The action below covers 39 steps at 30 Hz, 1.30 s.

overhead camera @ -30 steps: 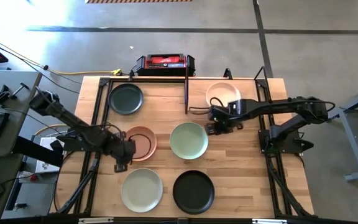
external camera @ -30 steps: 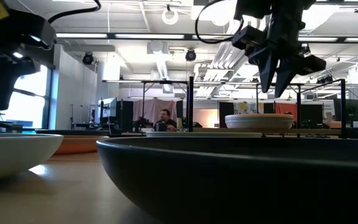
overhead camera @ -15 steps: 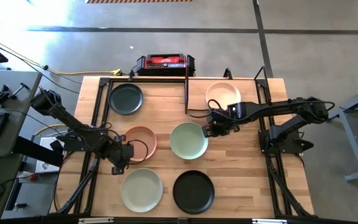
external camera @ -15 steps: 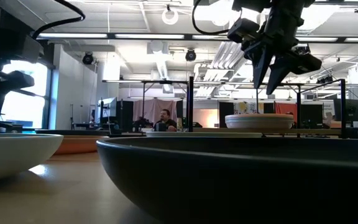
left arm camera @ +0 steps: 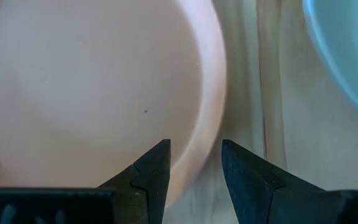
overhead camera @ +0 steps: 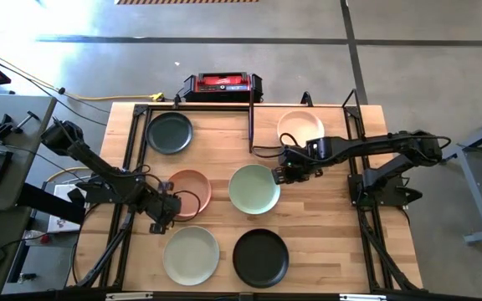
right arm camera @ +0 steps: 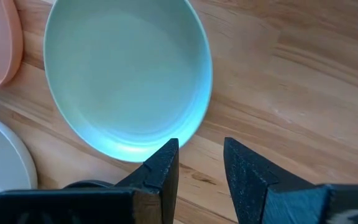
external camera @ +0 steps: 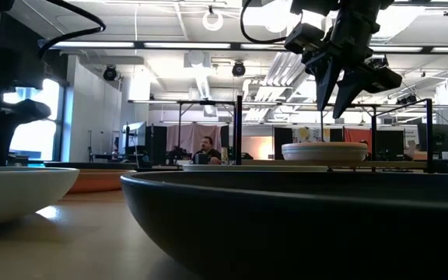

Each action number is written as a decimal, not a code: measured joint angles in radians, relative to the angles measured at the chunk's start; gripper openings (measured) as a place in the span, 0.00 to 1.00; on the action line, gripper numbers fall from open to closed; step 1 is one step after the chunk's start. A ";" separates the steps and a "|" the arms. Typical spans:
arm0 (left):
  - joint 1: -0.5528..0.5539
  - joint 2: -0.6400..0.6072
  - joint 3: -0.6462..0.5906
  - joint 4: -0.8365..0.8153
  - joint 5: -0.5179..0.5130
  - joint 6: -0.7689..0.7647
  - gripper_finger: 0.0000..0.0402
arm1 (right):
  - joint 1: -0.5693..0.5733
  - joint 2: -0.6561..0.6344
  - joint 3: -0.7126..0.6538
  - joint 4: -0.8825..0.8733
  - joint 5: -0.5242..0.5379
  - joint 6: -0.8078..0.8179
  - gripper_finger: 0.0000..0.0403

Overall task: Place and stack plates onto a shelf
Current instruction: Stack the light orange plate on top of the light pink plate on the shelf

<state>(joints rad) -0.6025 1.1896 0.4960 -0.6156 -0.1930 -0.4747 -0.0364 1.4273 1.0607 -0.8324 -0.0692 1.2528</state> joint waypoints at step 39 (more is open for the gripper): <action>0.000 0.002 0.153 -0.115 0.011 0.220 0.00 | 0.012 0.000 0.000 0.140 -0.013 -0.060 0.26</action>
<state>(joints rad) -0.6025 1.1919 0.6489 -0.7303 -0.1822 -0.2550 -0.0247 1.4273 1.0607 -0.6923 -0.0826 1.1932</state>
